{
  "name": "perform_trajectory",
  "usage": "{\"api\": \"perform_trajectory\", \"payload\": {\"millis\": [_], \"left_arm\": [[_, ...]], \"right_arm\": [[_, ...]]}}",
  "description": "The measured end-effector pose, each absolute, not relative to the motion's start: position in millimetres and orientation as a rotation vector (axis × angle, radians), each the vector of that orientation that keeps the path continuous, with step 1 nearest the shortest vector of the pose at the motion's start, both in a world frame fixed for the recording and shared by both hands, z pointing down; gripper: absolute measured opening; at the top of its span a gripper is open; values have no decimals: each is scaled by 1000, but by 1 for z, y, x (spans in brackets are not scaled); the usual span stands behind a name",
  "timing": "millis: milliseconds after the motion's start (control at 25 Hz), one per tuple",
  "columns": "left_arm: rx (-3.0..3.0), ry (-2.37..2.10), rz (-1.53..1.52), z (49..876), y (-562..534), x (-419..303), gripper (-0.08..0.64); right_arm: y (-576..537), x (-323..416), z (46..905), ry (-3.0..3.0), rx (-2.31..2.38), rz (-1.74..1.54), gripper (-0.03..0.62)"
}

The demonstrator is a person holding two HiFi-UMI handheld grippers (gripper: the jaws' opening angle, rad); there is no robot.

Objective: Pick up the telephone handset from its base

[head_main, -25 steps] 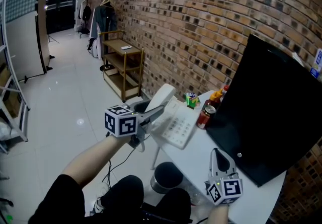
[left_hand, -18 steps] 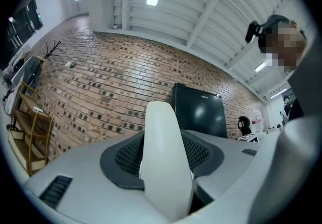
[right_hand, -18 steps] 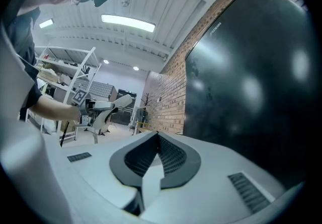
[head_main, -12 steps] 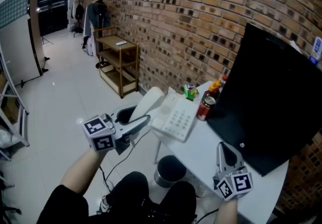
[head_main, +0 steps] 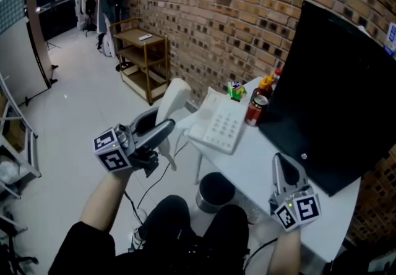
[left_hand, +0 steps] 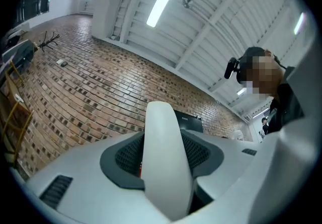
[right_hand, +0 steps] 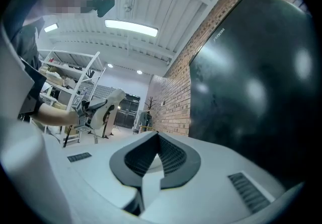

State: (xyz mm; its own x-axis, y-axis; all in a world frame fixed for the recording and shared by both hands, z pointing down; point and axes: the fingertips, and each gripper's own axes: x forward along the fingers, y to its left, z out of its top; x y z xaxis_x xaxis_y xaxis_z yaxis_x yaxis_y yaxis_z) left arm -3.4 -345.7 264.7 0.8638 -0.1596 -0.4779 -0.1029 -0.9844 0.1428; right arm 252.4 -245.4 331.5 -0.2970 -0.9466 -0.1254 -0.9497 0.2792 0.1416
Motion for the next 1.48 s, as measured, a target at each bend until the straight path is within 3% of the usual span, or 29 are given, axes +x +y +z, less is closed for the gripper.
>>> {"api": "perform_trajectory", "payload": {"millis": [1480], "left_arm": [[2963, -187, -706, 271, -333, -1, 219]], "right_arm": [[-246, 240, 330, 2551, -1751, 347, 5]]}}
